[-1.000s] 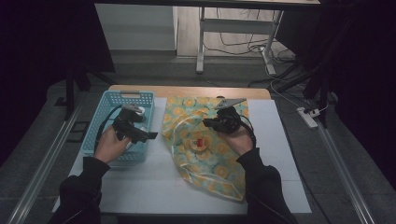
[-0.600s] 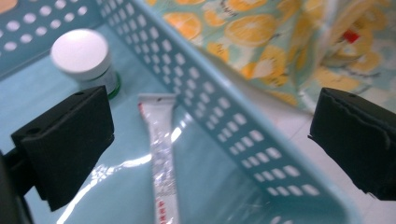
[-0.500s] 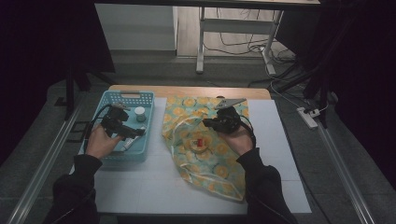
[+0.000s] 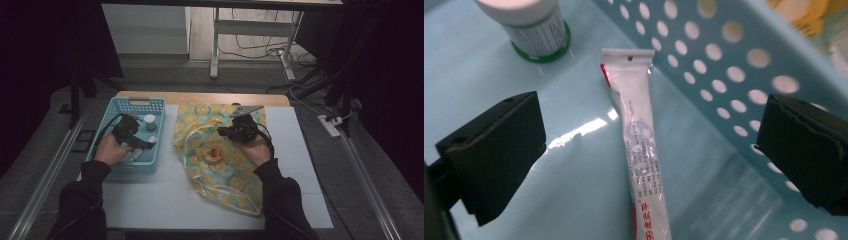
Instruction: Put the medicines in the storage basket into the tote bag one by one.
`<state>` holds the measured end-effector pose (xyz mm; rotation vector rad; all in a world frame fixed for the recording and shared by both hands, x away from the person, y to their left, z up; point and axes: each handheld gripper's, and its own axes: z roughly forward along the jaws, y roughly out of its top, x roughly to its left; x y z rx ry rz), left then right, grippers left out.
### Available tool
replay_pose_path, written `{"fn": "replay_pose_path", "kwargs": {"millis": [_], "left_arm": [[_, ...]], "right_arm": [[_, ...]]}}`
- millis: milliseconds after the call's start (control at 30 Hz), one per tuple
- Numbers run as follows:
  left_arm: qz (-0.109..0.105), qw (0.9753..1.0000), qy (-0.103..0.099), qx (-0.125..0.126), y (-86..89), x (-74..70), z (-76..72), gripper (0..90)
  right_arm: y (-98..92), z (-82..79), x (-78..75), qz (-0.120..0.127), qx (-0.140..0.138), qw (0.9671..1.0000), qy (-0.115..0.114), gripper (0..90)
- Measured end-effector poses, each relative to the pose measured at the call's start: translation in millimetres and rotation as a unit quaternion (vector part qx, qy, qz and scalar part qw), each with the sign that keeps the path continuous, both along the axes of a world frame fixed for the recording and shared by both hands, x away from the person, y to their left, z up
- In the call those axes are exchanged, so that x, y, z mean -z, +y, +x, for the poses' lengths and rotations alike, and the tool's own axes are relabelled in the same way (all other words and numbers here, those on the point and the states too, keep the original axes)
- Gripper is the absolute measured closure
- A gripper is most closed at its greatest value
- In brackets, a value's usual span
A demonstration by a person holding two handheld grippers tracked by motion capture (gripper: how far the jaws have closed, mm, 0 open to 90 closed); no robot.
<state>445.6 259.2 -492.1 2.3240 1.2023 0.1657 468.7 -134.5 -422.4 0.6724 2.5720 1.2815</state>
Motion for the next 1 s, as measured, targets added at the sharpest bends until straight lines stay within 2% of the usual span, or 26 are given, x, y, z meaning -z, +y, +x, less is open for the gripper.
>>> {"fn": "replay_pose_path", "kwargs": {"millis": [200, 400, 600, 700, 1000], "left_arm": [[0.023, 0.9992, 0.033, -0.004, -5.1, 13.0, 7.3, 0.7], [0.049, 0.9976, 0.047, -0.013, -5.3, 17.9, 8.8, 7.5], [0.07, 0.9957, 0.06, -0.01, -7.8, 20.8, 9.2, 30.4], [0.075, 0.9953, 0.06, -0.01, -8.8, 21.7, 8.9, 39.3], [0.068, 0.9957, 0.061, -0.014, -7.3, 21.1, 9.0, 58.2]], "right_arm": [[-0.8, -0.1, -0.6, 0.0, -0.001, 1.0, -0.001, 89.6], [-0.4, -0.4, -0.7, 0.0, -0.002, 1.0, -0.002, 89.5], [0.0, -0.6, -0.6, -0.002, -0.003, 1.0, -0.001, 89.5], [0.0, -0.6, -0.5, -0.002, -0.003, 1.0, -0.002, 89.5], [-0.2, -1.1, -1.3, -0.002, -0.004, 1.0, -0.003, 89.5]]}}
